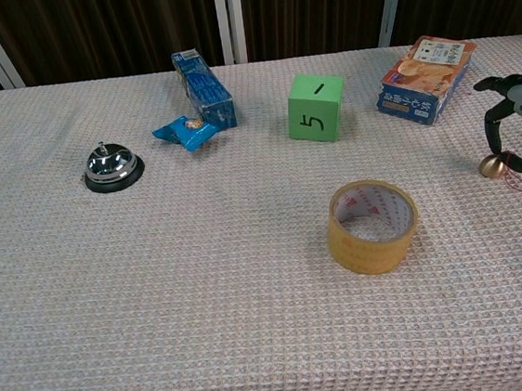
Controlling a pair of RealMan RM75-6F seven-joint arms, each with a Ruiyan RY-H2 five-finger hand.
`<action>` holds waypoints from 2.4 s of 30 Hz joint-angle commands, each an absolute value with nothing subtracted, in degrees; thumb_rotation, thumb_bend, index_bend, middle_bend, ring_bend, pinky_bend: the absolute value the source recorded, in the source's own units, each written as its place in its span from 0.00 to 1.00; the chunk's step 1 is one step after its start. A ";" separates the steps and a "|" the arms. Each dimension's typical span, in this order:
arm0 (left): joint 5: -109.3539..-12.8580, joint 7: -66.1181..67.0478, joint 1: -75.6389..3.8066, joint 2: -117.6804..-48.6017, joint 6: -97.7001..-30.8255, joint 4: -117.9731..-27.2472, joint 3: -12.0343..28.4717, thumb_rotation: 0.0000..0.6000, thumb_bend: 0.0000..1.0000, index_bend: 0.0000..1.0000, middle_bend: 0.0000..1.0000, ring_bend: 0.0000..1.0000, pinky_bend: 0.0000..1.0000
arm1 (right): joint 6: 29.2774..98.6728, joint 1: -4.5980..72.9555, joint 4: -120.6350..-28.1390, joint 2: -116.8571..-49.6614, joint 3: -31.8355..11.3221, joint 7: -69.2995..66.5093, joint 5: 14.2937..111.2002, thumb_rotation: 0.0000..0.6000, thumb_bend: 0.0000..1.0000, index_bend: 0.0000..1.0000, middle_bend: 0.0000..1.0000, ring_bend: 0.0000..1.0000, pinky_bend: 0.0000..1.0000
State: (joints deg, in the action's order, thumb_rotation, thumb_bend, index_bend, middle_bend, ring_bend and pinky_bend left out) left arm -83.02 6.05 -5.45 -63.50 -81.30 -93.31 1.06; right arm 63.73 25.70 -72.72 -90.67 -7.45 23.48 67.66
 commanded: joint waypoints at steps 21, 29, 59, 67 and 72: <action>-83.25 5.69 -5.41 -63.35 -81.42 -93.37 1.01 0.83 0.13 0.11 0.12 0.13 0.18 | 78.27 24.06 -73.67 -89.63 -8.21 25.25 78.85 1.00 0.37 0.79 0.14 0.00 0.00; -83.27 5.60 -5.38 -63.10 -81.47 -93.50 1.01 0.83 0.13 0.11 0.12 0.13 0.18 | 71.96 23.76 -78.01 -87.48 -8.62 22.78 73.72 1.00 0.42 0.82 0.15 0.00 0.00; -82.79 4.79 -5.59 -63.58 -80.63 -92.55 0.96 0.83 0.13 0.11 0.12 0.13 0.18 | 77.45 23.50 -67.75 -91.74 -7.25 29.59 78.91 1.00 0.44 0.92 0.19 0.00 0.00; -82.81 4.67 -5.57 -63.72 -80.56 -92.29 0.87 0.83 0.13 0.11 0.12 0.13 0.18 | 73.72 22.94 -69.19 -92.17 -7.73 26.28 75.71 1.00 0.44 0.93 0.20 0.00 0.00; -82.80 4.54 -5.60 -63.74 -80.39 -92.22 0.80 0.83 0.13 0.11 0.12 0.13 0.18 | 72.88 23.16 -69.28 -92.37 -7.59 26.18 75.76 1.00 0.44 0.93 0.19 0.00 0.00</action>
State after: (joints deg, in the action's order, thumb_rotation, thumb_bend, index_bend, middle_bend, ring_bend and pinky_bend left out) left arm -82.80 4.53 -5.60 -63.74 -80.40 -92.22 0.80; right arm 73.34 23.12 -69.14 -92.24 -7.65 26.25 75.94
